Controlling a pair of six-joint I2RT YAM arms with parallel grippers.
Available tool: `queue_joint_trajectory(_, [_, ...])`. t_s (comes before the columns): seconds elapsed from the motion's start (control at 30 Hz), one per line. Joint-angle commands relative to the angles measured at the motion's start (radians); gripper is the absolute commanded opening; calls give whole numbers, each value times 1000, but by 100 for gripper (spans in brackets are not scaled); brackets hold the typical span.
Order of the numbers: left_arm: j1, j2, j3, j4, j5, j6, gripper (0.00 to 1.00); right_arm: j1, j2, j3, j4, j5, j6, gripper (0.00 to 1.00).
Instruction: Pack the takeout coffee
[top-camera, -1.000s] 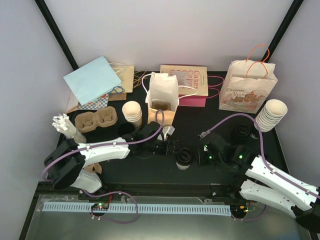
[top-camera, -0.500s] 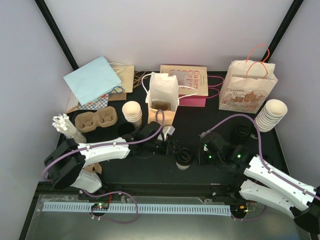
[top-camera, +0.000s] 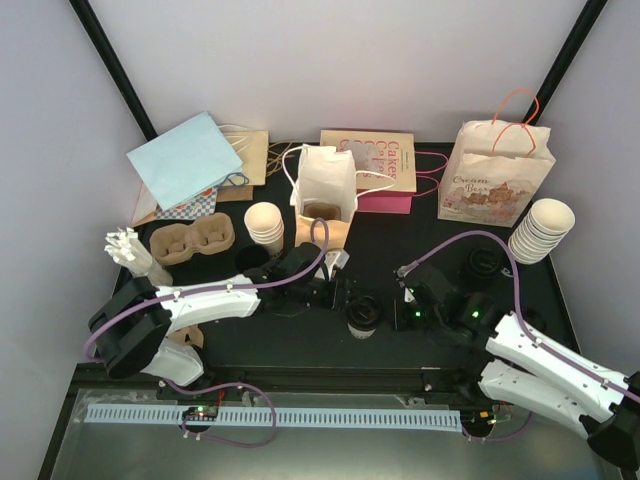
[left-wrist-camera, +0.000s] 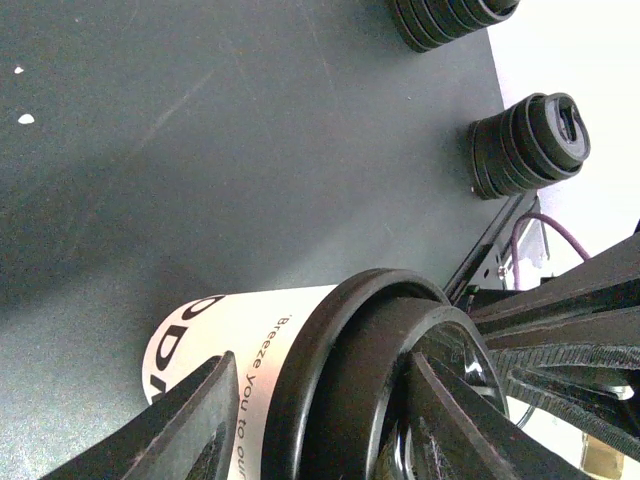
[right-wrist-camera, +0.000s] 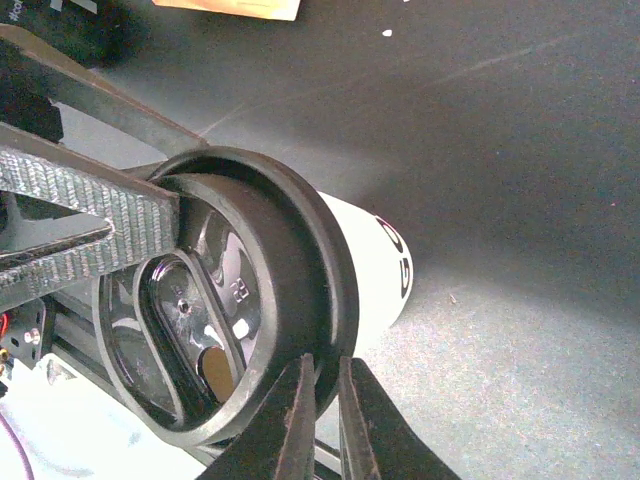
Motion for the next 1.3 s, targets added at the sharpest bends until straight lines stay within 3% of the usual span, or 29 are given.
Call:
queue_joint_trajectory(0.0, [-24,45,-4,-37,-7,6,48,2,34,-73,-45,-24,12,9])
queue_joint_trajectory(0.13, [-25,45,0,-34,-4,6,48,2,50,-11,-102,8,-20,9])
queue_joint_trajectory(0.4, [-25,35,62,-92,-16,36,49,1,73,176,-236,129,-111,22])
queue_joint_trajectory(0.63, [-25,1,124,-139,-17,51,69,2,93,269,-273,135,-184,28])
queue_joint_trajectory(0.7, [-25,-22,140,-158,-23,57,74,1,98,292,-279,123,-223,33])
queue_joint_trajectory(0.87, [-24,-101,165,-219,-56,70,79,4,121,334,-310,132,-272,61])
queue_joint_trajectory(1.27, [-23,-455,110,-438,-192,78,81,193,242,414,-337,274,-238,98])
